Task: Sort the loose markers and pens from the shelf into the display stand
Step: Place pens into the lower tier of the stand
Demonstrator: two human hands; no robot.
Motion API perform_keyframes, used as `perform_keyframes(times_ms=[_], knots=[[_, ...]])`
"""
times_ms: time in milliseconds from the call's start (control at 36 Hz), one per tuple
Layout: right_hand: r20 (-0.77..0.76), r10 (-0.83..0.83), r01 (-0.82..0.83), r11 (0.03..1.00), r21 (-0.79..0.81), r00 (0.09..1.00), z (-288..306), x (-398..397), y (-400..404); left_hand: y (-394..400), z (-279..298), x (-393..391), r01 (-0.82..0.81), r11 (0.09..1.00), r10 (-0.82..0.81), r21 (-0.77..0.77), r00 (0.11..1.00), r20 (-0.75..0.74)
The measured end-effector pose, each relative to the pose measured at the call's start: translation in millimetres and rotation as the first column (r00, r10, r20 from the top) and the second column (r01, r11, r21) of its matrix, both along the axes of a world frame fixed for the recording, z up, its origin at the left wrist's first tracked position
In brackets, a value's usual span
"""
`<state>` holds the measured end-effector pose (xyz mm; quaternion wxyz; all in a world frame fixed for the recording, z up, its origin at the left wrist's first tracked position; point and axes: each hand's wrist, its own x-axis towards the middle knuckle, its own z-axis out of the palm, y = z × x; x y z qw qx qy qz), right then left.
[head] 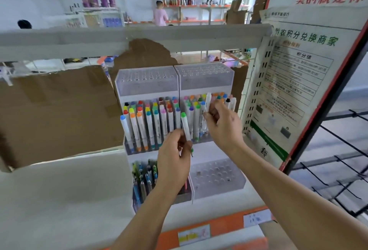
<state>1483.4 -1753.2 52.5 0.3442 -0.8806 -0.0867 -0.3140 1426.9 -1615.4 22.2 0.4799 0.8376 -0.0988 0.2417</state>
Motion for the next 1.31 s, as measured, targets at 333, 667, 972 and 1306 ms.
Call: perform_keyframes(times_ms=[333,667,972,1306], knots=[[-0.173,0.043,-0.059,0.994,-0.091,0.984,-2,-2,-2,-4,-3,-3,-0.051,0.999,0.051,0.003,0.999,0.004],[0.102,0.085,-0.093,0.993,0.072,0.991,-15,-24,-2,-11,-1,-3,-0.038,0.999,0.038,0.028,0.999,-0.003],[0.136,0.065,-0.118,0.894,0.432,0.989,20,-19,-26,-27,0,2,0.021,1.000,-0.021,-0.009,0.999,0.029],[0.099,0.099,-0.105,0.993,0.059,0.990,12,3,-24,-15,-4,0,-0.034,0.999,0.033,0.016,0.999,0.020]])
